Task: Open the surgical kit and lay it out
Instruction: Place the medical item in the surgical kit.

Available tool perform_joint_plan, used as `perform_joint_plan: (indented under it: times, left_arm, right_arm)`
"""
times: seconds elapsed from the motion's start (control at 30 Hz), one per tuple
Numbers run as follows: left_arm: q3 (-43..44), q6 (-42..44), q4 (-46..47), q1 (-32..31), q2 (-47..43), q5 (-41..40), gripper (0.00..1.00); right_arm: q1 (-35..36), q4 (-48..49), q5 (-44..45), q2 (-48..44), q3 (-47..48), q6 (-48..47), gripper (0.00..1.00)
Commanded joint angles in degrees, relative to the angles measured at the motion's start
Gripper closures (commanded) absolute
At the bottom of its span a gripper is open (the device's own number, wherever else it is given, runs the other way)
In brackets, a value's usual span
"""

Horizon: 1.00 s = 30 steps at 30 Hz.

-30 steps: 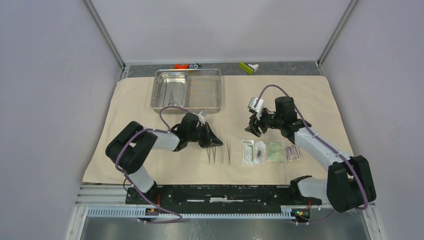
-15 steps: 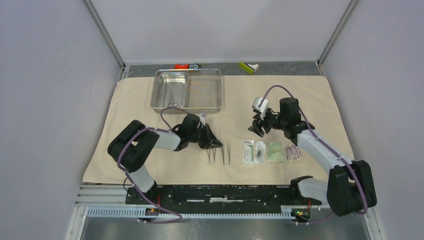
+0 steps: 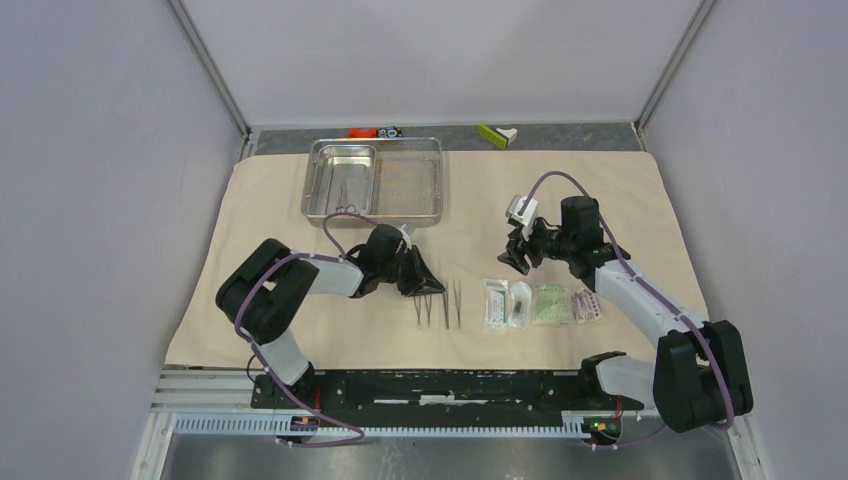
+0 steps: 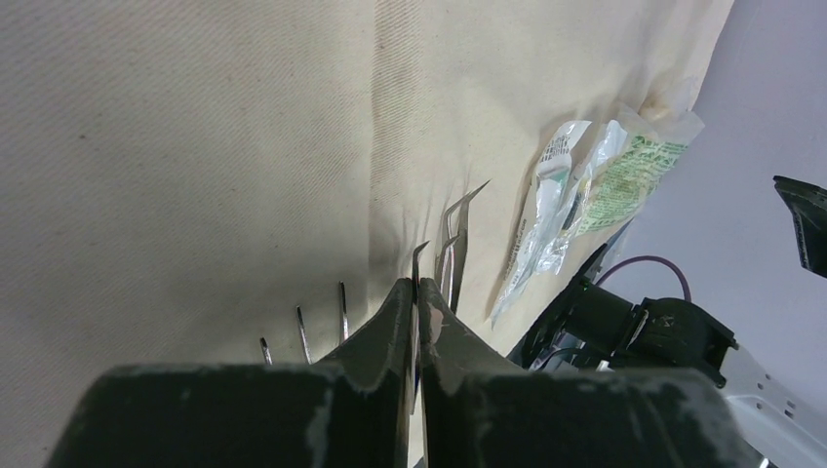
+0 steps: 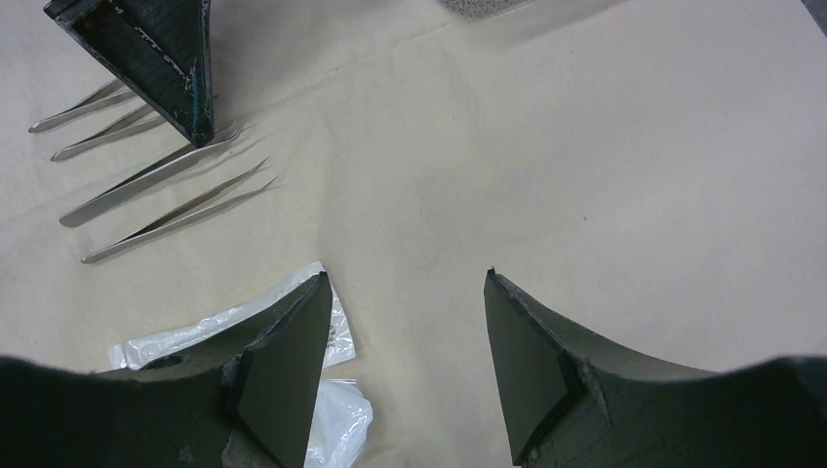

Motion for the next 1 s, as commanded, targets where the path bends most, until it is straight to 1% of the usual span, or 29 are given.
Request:
perform_joint_plan:
  times: [0.0,0.1,0.37,0.57,0.7,0.9,0.97]
  left_arm:
    - [2.67,1.22,-2.90,-0.47,-0.26,-0.73,0.90]
    - [3.89,2.37,-5.48,-0.61,-0.49,-1.08,0.91]
    - [5.32,3.27,-8.43,-0.80,-0.50,-1.60,0.94]
    - [6.73,4.93,-10.95,-0.84,-0.41,-1.91,0.97]
    - [8.34,6.17,-12.99,-0.88,-0.17,-1.58,0.98]
    - [11.50,9.06,-18.78,-0.90,-0.87,-2.55,0.98]
    - [12.84,9.81,-22.38,-0.92,-1.02,-3.26,0.98]
  right_arm:
    - [-0.40,1.84,-1.50,-0.99,-0.29,-0.30,0.34]
    - [-0.45,1.87,-1.58,-0.84,-0.30,-0.21,0.34]
    - [-0.56,1.63,-1.85,-0.56,-0.28,-0.12,0.34]
    - [-0.65,1.63,-1.94,-0.37,-0.38,-0.20,0.34]
    - [-0.74,1.63,-1.93,-0.32,-0.47,-0.20,0.34]
    - [-0.87,1.73,-2.11,-0.17,-0.56,-0.21,0.34]
    - [-0.84,1.73,-2.11,0.01,-0.55,-0.29,0.34]
